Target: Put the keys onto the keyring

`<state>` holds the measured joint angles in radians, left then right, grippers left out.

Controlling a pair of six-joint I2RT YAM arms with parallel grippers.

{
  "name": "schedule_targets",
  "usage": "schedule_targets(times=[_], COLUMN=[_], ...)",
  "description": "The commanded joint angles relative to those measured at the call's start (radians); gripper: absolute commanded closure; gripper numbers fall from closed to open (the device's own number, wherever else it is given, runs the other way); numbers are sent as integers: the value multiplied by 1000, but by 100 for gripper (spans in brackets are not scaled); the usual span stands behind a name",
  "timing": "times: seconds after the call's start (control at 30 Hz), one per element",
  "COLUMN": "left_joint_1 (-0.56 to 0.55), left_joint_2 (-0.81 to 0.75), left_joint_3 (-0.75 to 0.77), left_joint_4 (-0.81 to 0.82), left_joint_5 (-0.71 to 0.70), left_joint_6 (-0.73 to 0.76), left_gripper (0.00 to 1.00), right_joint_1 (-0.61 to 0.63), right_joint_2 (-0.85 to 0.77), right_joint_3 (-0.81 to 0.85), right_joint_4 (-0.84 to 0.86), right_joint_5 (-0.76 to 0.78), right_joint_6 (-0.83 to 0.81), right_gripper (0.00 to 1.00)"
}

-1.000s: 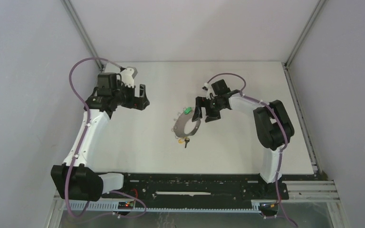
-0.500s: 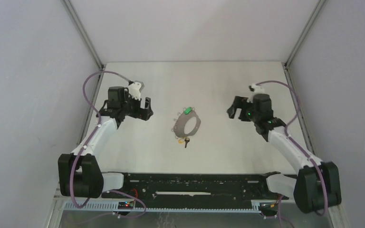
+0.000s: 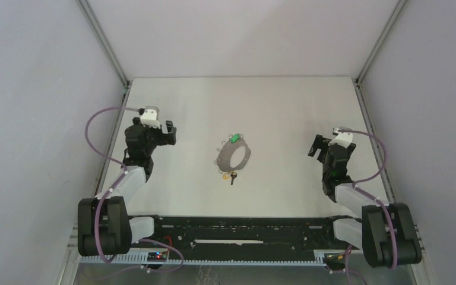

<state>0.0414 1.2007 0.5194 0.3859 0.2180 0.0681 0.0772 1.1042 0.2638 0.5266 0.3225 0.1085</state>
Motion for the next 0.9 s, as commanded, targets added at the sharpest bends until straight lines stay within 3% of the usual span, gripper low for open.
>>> schedule_targets(times=[0.0,0.23,0.4,0.5,0.57,0.63,0.67,0.73,0.87], left_joint_1=[44,50,51,52,52,53,52,51,50], left_joint_2=[-10,-52,-35,-38,-32,61,80,31,55], left_joint_3=[-8,-31,-107,-208,-292,-399,-418,-368,-346], left_joint_4=[178,128,166,354,538,847,872,705,705], left_joint_5=[-73,-143,-200,-211,-178,-176,-180,-183,-195], left_joint_6=[-61,-46,-18,-44,-38,-43,-48,-34,-51], left_gripper=[0,0,0,0,0,0,0,0,0], right_joint_1=[-22,-30,-39,-29,-26,-25,-33,-61,-64], right_joint_2=[82,182,198,262,231,265,259,255,256], right_joint_3=[-6,-61,-70,-127,-96,-51,-33,-24,-25], right_joint_4=[281,485,500,681,573,541,491,470,473], right_joint_5=[14,8,-44,-53,-79,-78,-92,-129,-134], right_joint_6=[-20,-5,-8,-36,-37,-52,-38,-21,-22], right_gripper=[0,0,0,0,0,0,0,0,0])
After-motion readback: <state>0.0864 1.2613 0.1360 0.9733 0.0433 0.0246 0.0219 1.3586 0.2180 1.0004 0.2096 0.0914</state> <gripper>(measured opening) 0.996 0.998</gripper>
